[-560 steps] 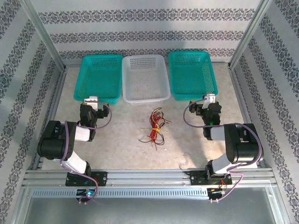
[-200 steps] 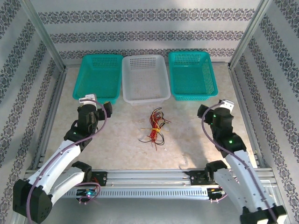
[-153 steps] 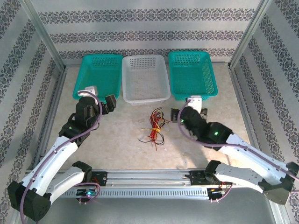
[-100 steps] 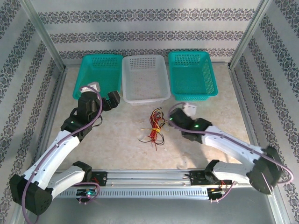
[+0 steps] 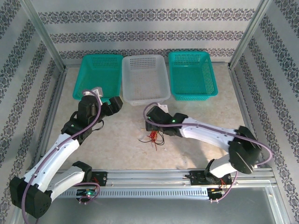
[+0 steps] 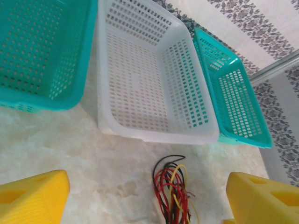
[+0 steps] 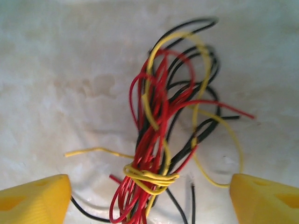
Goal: Untangle the cables
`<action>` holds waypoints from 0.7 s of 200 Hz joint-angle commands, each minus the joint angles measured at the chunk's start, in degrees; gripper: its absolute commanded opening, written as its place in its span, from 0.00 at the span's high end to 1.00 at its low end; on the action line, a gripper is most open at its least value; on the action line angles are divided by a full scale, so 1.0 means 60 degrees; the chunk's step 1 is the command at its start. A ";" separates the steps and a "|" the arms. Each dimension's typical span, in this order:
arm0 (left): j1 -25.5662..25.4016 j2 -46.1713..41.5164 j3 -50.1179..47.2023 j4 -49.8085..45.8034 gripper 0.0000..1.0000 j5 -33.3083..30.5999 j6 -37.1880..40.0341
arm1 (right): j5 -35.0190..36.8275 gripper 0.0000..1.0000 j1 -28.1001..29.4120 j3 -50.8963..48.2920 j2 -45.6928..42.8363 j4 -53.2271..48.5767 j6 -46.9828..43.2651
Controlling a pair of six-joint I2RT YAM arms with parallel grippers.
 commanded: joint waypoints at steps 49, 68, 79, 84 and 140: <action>-0.0074 0.0403 0.0218 0.0683 0.23 0.1715 -0.0601 | -0.1134 0.41 -0.0766 0.0348 0.0682 -0.0443 0.0270; -0.0077 0.0683 0.0418 0.0505 0.24 0.2003 -0.0510 | -0.1317 0.42 -0.0902 0.0388 0.0842 -0.0632 0.0377; -0.0082 0.0777 0.0484 0.0488 0.24 0.2152 -0.0468 | -0.1419 0.35 -0.0949 0.0444 0.0953 -0.0678 0.0381; -0.0083 0.0805 0.0511 0.0491 0.23 0.2196 -0.0473 | -0.1497 0.31 -0.0965 0.0473 0.1016 -0.0725 0.0381; -0.0076 0.0988 0.0861 -0.0200 0.24 0.2364 -0.0027 | -0.1984 0.42 -0.1079 0.0925 0.1760 -0.1108 0.0304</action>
